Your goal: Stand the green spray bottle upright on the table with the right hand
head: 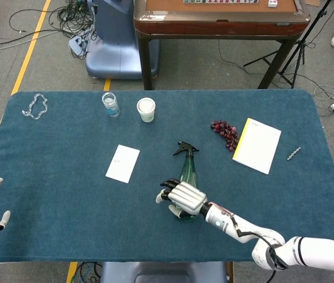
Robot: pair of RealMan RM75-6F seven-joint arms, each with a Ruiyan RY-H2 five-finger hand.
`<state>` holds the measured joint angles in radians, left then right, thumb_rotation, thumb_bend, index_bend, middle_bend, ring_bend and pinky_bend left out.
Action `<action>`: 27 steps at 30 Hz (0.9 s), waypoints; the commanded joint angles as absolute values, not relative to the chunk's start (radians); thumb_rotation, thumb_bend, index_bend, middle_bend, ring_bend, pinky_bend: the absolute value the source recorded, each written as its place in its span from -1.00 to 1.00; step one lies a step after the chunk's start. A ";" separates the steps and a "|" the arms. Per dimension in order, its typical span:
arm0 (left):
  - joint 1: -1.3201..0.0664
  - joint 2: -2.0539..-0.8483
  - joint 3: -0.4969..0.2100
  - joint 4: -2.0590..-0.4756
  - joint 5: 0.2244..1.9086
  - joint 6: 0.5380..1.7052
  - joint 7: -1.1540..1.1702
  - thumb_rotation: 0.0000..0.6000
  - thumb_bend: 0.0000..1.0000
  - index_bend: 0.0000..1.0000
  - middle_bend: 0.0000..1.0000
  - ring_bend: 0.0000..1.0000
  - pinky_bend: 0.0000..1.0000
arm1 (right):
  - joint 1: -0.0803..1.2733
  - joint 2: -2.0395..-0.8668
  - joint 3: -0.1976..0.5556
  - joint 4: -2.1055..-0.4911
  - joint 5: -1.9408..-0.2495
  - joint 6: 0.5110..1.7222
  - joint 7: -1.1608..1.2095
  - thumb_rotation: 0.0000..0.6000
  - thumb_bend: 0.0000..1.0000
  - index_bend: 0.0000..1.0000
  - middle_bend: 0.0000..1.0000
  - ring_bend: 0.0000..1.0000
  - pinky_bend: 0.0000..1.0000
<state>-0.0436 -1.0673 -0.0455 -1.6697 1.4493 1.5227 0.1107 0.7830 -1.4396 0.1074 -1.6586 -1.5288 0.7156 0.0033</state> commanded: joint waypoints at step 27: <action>-0.051 -1.070 -0.045 -1.683 1.466 1.515 0.126 1.00 -0.28 -0.78 -1.00 -1.00 -1.00 | 0.700 -1.106 -0.044 -1.666 -1.618 0.864 -0.031 1.00 0.32 -0.06 0.12 -0.58 -0.73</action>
